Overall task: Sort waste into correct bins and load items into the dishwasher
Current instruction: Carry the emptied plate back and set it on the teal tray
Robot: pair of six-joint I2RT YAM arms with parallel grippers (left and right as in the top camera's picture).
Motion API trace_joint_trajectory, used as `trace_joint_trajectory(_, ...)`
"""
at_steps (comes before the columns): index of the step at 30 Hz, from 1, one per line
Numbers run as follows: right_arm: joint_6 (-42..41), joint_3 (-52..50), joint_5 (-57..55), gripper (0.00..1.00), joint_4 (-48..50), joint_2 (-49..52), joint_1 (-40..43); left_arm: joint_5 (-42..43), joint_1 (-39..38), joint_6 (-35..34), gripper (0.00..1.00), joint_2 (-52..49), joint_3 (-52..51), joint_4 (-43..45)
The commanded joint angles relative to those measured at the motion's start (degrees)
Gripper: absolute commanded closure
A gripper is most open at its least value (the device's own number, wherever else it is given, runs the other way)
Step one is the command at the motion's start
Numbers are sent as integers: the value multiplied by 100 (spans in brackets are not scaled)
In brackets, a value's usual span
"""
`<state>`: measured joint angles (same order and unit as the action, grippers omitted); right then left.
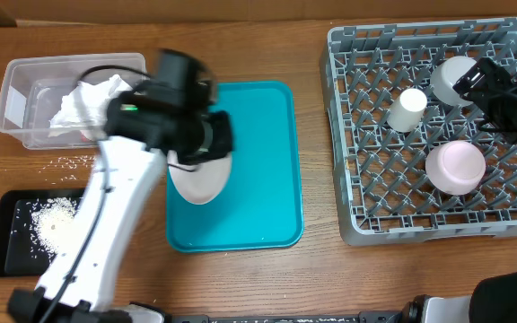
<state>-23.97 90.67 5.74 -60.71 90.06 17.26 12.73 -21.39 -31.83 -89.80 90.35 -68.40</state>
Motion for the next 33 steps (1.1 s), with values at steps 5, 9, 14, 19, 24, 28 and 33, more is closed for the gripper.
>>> trace_joint_trajectory(5,17,127,-13,0,31,-133,13,-1814,-1342,-645,96,-1209,20,741)
trace_joint_trajectory(9,17,127,-13,0,31,-133,13,-2378,-1657,-625,96,-1812,20,793)
trace_joint_trajectory(14,17,127,-13,0,31,-133,13,-2367,-1650,-540,93,-2111,20,669)
trace_joint_trajectory(19,17,127,-13,0,31,-133,13,-2367,-1635,-179,58,-2107,153,640)
trace_joint_trajectory(24,17,127,-13,0,31,-133,13,-2507,-1515,-9,55,-2107,855,-28)
trace_joint_trajectory(28,17,127,-13,0,31,-133,13,-2789,-1217,-42,44,-2105,1792,-839)
trace_joint_trajectory(33,17,127,-13,0,31,-133,13,-2841,-474,-52,0,-2085,2852,-1755)
